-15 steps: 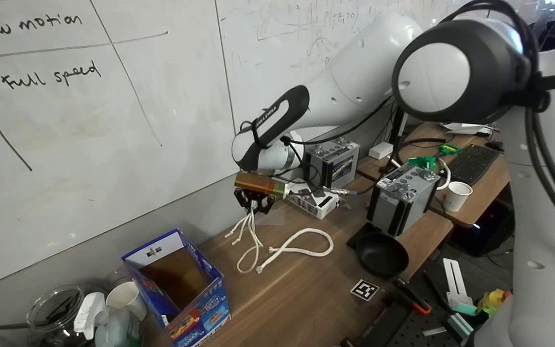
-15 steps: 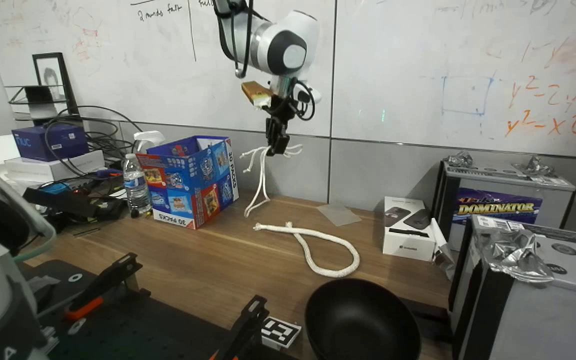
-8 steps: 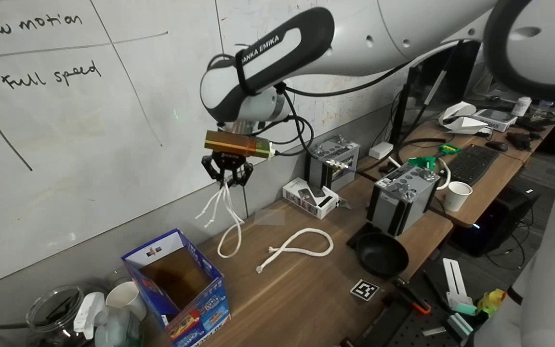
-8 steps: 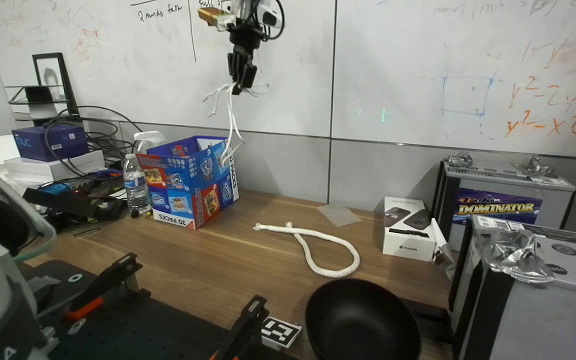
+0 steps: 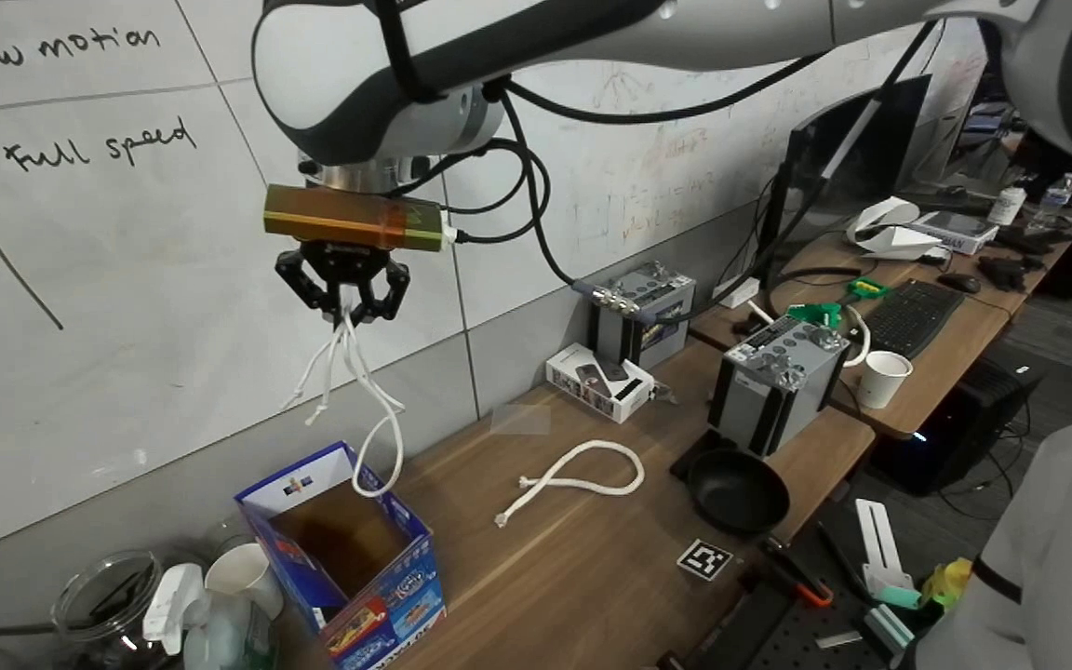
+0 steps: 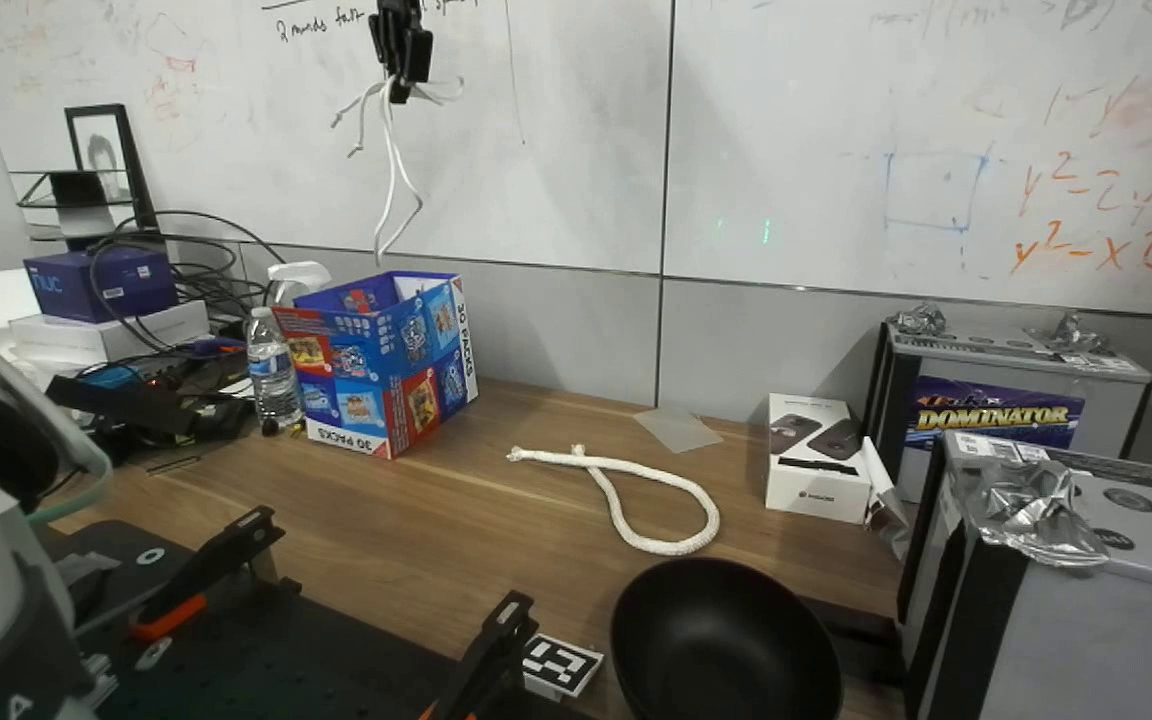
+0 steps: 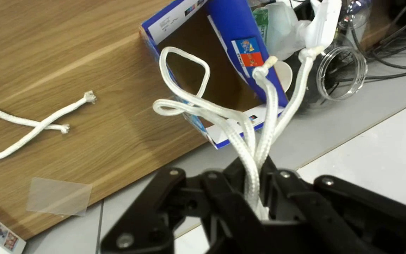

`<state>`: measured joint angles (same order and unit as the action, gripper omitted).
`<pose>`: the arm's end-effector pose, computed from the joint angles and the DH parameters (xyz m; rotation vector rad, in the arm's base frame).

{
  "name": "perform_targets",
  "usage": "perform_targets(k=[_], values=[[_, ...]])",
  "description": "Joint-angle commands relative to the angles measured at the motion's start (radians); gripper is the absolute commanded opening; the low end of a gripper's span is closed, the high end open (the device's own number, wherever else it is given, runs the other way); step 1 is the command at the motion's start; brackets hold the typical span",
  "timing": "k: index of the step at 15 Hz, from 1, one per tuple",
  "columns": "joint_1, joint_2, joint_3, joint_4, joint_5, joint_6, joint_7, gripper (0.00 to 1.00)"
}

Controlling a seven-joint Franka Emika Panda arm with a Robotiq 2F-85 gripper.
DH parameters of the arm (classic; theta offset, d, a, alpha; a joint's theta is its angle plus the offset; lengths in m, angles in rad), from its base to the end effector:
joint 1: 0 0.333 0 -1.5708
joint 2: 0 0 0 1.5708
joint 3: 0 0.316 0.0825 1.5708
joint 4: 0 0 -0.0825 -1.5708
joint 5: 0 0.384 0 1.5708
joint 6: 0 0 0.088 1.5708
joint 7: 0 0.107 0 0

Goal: Pick up the ropes from the table and put them in the box

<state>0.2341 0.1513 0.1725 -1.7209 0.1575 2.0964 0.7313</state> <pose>0.5777 0.2506 0.5151 -2.8181 0.5614 -0.1420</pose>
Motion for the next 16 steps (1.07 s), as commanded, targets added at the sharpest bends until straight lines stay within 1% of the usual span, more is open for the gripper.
perform_targets(k=[1,3,10,14,16], values=[[0.03,0.074,0.016,0.094,-0.027,-0.02,0.004,0.03],[0.04,0.113,0.016,0.108,-0.026,0.007,-0.012,0.03],[0.069,0.262,0.013,0.172,-0.012,0.039,-0.098,0.03],[0.084,0.31,0.011,0.172,-0.02,0.091,-0.2,0.04],[0.083,0.328,0.018,0.169,-0.004,0.101,-0.268,0.04]])
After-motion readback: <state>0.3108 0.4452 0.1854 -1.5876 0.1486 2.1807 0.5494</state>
